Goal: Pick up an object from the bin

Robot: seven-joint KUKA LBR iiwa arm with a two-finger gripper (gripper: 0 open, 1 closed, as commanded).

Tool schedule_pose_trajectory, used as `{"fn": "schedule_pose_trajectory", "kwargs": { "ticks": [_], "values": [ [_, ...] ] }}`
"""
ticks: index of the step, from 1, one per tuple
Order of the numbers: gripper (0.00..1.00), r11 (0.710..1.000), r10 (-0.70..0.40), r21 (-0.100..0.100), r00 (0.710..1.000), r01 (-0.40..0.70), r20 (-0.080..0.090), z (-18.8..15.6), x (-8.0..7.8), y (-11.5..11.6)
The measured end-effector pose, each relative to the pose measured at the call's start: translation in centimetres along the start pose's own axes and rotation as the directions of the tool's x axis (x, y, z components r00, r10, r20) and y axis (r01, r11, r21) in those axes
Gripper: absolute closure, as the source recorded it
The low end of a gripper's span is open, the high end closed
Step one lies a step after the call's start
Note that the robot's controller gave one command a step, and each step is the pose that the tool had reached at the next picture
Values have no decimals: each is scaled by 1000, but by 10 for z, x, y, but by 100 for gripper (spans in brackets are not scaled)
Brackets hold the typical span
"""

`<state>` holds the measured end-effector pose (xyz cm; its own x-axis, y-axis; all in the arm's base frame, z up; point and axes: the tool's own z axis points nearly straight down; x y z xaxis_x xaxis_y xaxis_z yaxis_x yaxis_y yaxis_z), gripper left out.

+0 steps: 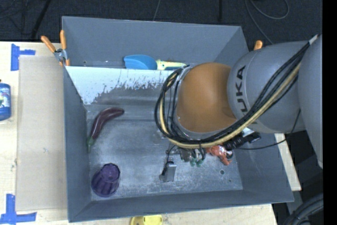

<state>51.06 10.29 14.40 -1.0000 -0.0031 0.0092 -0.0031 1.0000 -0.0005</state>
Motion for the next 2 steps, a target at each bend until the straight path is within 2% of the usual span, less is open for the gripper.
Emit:
{"fn": "schedule_pose_trajectory", "kwargs": {
  "ticks": [1,2],
  "values": [
    [0,1000,3,-1,1000,-3,8,-4,-2,0],
    [0,998,-56,-3,998,56,9,2,-17,-14]
  ]
}}
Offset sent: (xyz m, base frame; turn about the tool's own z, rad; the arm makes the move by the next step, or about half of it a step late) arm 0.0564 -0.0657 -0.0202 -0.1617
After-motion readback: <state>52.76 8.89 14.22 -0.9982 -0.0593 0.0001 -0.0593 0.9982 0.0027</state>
